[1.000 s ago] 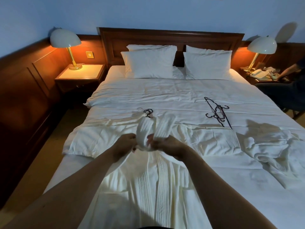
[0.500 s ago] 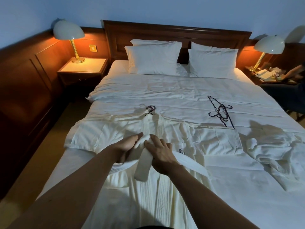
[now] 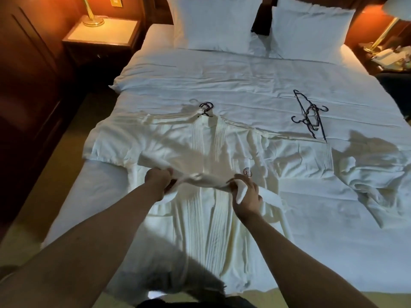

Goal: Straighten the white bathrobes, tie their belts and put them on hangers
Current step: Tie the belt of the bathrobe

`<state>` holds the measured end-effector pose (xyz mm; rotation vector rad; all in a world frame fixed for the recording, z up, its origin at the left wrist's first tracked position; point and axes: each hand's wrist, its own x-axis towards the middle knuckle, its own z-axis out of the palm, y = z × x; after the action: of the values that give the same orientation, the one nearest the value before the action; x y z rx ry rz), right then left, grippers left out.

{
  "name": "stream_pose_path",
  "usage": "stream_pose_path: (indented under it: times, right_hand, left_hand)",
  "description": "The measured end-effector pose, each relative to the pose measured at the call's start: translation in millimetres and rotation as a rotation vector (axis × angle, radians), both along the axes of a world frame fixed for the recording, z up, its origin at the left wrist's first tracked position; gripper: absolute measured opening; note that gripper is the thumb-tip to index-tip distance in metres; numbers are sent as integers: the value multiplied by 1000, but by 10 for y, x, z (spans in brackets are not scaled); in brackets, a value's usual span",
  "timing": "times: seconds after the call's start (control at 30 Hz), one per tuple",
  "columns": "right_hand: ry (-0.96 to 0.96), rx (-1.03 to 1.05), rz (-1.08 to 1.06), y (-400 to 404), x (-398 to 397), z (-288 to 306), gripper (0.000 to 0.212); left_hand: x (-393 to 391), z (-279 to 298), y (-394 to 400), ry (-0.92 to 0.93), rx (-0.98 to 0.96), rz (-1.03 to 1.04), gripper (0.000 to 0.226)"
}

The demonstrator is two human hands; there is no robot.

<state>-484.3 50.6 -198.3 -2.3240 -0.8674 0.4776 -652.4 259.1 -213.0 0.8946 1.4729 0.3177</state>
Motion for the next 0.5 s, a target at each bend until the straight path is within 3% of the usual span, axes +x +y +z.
stream_pose_path:
  times: [0.13, 0.23, 0.37, 0.43, 0.5]
  right_hand:
    - [172, -273, -330, -79, 167, -321, 32]
    - [177, -358, -444, -71, 276, -463, 33]
    - [255, -222, -367, 32, 237, -714, 25]
    - [326, -135, -292, 94, 162, -786, 20]
    - [322, -125, -235, 140, 109, -833, 16]
  left_hand:
    - [-78, -196, -6, 148, 48, 47, 12]
    - [-138, -526, 95, 258, 57, 57, 31]
    - [-30, -1113, 50, 215, -29, 69, 42]
    - [69, -1262, -32, 189, -86, -31, 80]
    - [159, -1248, -96, 209, -89, -115, 91]
